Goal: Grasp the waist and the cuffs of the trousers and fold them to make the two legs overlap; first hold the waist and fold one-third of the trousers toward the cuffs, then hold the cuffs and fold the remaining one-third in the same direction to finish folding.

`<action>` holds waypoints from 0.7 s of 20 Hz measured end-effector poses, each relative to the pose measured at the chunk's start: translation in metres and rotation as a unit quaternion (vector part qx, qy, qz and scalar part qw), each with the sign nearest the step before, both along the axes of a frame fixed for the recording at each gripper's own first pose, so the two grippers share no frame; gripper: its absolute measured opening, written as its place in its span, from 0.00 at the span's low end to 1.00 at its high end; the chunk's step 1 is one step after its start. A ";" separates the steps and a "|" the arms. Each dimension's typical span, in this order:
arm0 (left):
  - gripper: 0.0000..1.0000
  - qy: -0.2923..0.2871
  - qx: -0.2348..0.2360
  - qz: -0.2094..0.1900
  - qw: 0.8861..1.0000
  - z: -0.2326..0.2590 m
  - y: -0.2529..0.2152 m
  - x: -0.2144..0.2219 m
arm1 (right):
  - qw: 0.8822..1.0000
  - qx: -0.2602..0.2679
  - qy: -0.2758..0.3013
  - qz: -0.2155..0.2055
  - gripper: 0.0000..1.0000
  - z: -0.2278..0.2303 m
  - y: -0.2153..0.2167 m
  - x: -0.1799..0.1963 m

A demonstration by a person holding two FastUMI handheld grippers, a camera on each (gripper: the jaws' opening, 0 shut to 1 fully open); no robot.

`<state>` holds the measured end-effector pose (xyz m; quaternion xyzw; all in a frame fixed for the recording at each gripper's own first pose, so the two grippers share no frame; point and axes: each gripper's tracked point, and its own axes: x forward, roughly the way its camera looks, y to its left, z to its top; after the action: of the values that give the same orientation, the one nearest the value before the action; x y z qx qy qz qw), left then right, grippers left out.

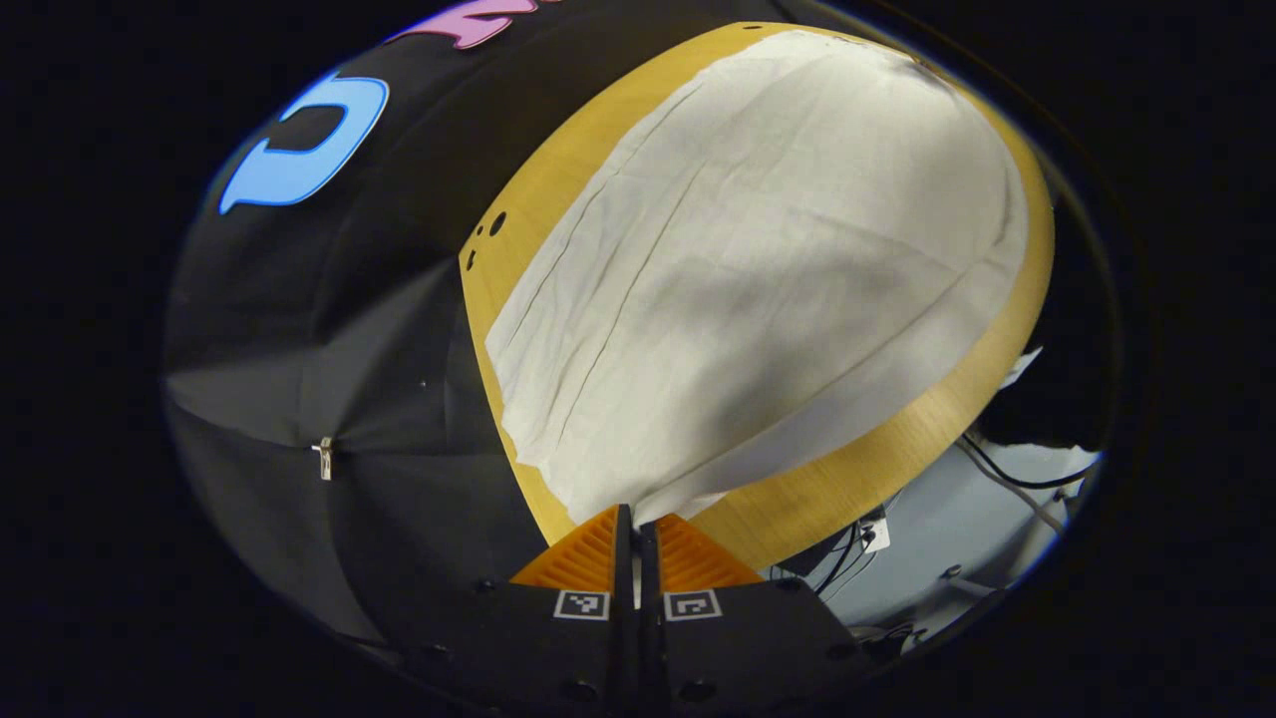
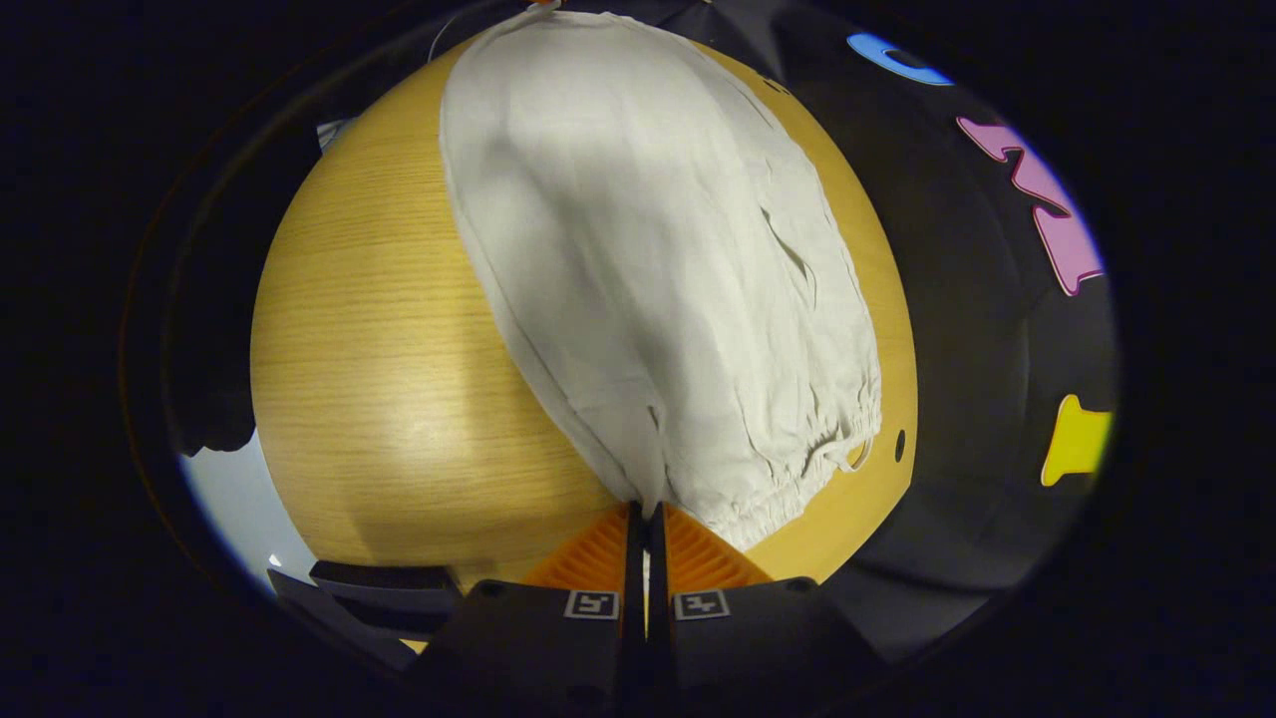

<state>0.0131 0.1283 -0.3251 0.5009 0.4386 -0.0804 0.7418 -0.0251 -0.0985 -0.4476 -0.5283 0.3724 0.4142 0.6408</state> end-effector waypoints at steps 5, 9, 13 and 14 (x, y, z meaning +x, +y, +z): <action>0.05 -0.053 -0.039 0.036 0.997 0.021 0.000 0.034 | 0.984 0.105 -0.043 -0.134 0.05 0.045 0.012 0.033; 0.05 -0.092 -0.062 0.061 0.992 0.036 0.003 0.072 | 0.962 0.159 -0.078 -0.206 0.05 0.084 0.020 0.074; 0.05 -0.116 -0.091 0.071 0.987 0.044 -0.001 0.117 | 0.943 0.189 -0.104 -0.255 0.05 0.109 0.030 0.115; 0.05 -0.120 -0.097 0.077 0.985 0.044 0.001 0.128 | 0.938 0.193 -0.109 -0.266 0.05 0.113 0.032 0.124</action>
<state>0.1415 0.1289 -0.2809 0.3974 0.3742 -0.0041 0.8379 0.0989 -0.0667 -0.3345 -0.3178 0.3402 0.2325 0.8539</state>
